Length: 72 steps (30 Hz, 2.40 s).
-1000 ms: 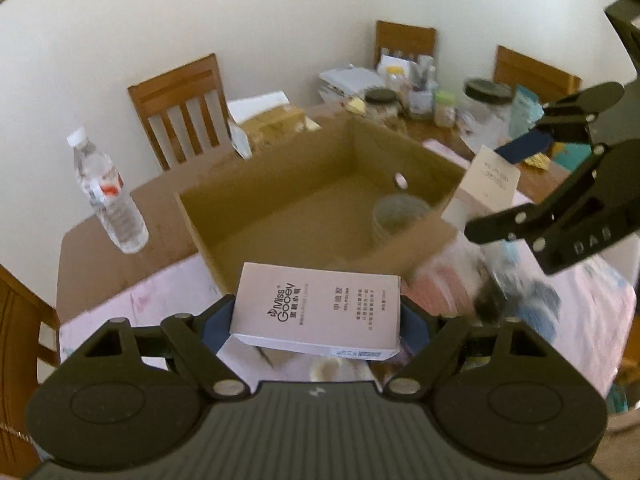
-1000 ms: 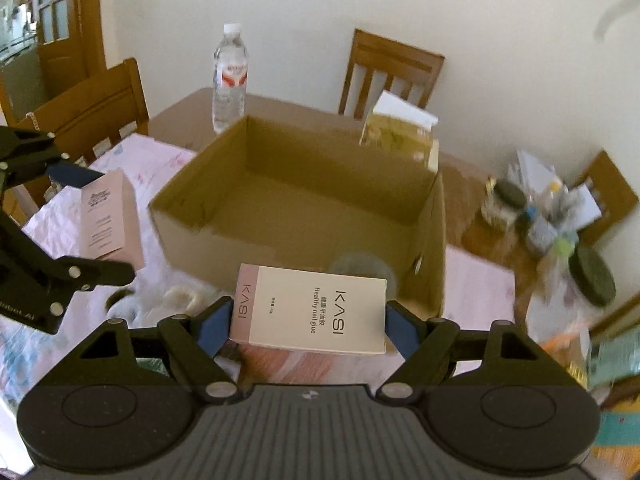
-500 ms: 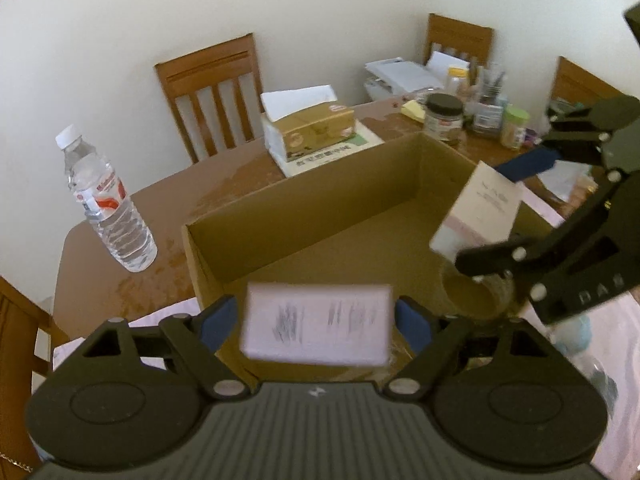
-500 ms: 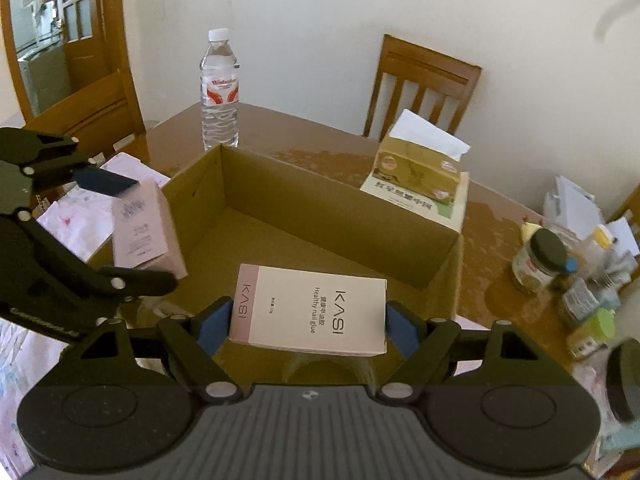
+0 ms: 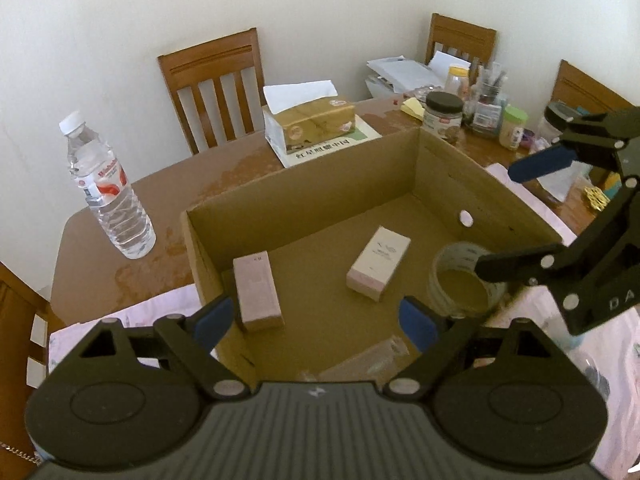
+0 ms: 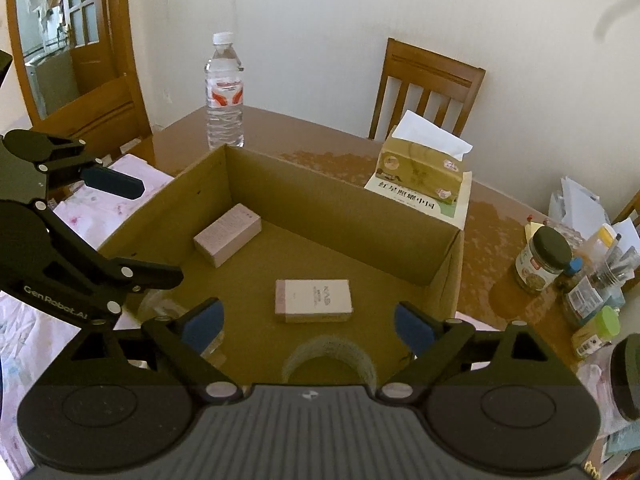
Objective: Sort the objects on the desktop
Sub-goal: 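Carry both pink boxes into the cardboard box and release them, then grasp the brown hair tie with the left tool while the right tool grasps the grey sock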
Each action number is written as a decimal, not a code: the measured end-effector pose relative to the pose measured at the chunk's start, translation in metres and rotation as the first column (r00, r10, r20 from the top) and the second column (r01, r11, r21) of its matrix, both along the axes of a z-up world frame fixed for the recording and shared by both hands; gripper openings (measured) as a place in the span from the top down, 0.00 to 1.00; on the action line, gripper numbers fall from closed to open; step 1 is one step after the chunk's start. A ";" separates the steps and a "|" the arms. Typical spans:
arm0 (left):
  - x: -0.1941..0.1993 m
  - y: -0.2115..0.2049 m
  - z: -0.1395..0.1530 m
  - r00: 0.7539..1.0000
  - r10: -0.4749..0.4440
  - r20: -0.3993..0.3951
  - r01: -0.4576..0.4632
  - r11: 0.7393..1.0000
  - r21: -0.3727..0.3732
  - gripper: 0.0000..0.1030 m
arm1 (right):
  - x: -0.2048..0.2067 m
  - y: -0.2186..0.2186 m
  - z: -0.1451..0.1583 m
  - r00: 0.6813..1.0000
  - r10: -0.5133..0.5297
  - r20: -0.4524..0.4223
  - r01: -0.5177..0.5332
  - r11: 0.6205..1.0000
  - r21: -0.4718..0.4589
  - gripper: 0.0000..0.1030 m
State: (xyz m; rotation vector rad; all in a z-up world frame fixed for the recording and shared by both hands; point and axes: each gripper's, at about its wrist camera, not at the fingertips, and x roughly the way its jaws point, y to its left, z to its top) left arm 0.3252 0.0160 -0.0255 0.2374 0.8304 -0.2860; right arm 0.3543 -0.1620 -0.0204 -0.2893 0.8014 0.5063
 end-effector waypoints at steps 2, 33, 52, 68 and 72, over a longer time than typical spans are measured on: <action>-0.011 0.001 0.002 1.000 -0.010 0.004 0.010 1.000 0.000 0.11 | -0.009 -0.001 0.002 1.000 0.003 0.007 -0.003 1.000 0.000 0.07; -0.175 -0.011 -0.038 0.976 -0.219 -0.020 0.219 0.975 0.028 0.09 | -0.168 -0.046 -0.023 0.989 -0.145 -0.025 0.145 0.989 0.006 0.03; -0.173 0.017 -0.077 0.989 -0.114 -0.097 0.124 0.987 0.101 0.09 | -0.193 -0.069 -0.080 0.960 -0.254 -0.113 0.254 0.967 -0.021 0.03; -0.131 0.080 -0.114 0.988 0.085 -0.128 -0.074 0.993 0.094 0.12 | -0.182 -0.072 -0.116 0.948 -0.262 -0.179 0.258 0.965 -0.045 0.03; -0.123 0.084 -0.116 0.991 0.064 -0.119 -0.056 0.996 0.068 0.17 | -0.177 -0.069 -0.121 0.948 -0.258 -0.189 0.254 0.966 -0.047 0.03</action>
